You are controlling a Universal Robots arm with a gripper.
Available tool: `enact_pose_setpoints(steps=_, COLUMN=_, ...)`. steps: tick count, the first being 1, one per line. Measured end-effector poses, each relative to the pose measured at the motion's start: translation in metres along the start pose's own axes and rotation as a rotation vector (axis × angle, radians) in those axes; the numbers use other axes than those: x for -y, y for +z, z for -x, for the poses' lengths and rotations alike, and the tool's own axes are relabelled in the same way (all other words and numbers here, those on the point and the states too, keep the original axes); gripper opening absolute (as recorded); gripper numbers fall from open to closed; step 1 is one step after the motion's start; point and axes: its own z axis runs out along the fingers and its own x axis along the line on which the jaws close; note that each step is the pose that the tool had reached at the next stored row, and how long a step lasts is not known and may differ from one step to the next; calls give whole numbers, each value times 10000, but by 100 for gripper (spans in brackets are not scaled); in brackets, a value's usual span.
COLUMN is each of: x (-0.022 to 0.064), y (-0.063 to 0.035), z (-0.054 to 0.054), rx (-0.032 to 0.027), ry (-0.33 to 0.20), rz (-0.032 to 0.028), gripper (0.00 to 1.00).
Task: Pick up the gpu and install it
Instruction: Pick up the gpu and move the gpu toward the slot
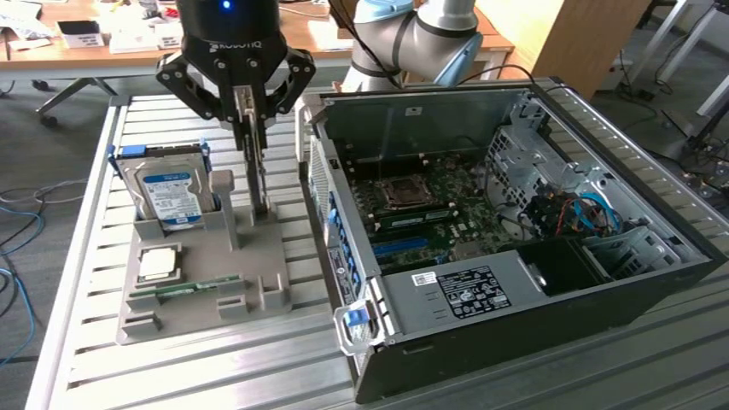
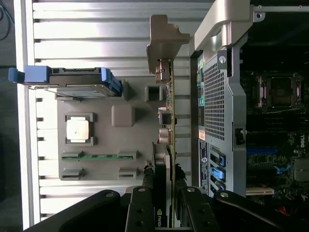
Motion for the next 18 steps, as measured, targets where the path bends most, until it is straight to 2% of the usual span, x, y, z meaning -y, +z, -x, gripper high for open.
enact_pose_setpoints(steps=18, x=-2, y=-35, z=1, rx=-1, ry=0, rz=-3, gripper=27)
